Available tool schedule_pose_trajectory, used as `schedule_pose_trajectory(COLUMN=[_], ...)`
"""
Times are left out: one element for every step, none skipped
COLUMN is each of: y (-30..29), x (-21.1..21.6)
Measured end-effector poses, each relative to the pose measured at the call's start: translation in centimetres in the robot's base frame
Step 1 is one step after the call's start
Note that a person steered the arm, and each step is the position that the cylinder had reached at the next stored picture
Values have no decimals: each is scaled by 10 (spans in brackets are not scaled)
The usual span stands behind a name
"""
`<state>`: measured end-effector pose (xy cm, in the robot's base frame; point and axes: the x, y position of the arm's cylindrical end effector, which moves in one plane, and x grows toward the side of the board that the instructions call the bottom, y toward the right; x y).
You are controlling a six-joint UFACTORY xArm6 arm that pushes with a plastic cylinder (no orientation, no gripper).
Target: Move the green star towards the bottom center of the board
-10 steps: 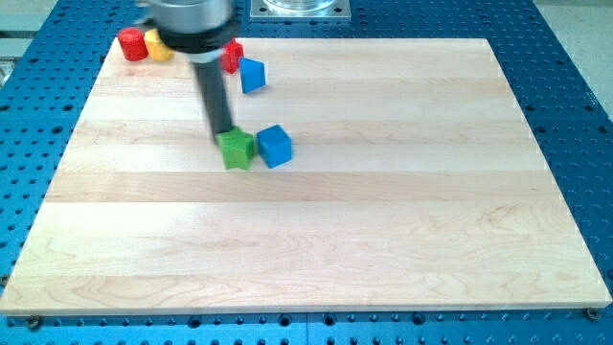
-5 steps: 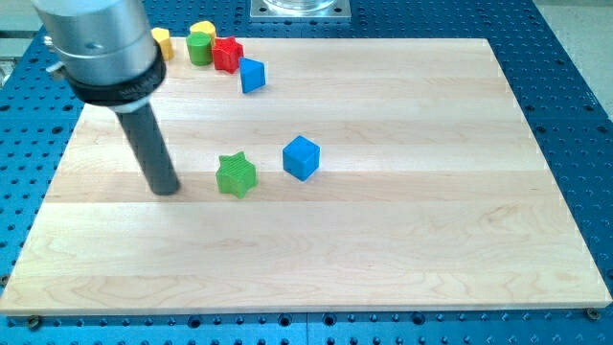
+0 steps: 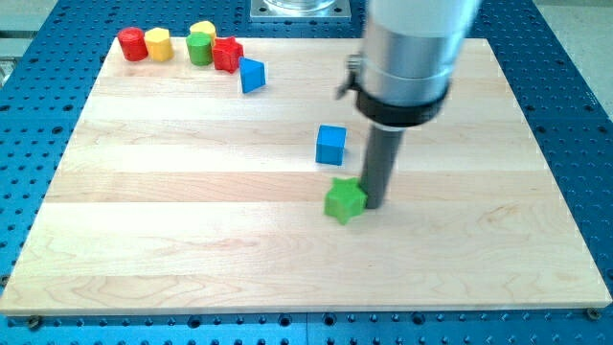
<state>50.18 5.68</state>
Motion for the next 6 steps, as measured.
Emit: schedule_pose_trajectory(y=[-57, -82, -128, -100, -43, -64], x=[-2, -32, -26, 1, 2, -4])
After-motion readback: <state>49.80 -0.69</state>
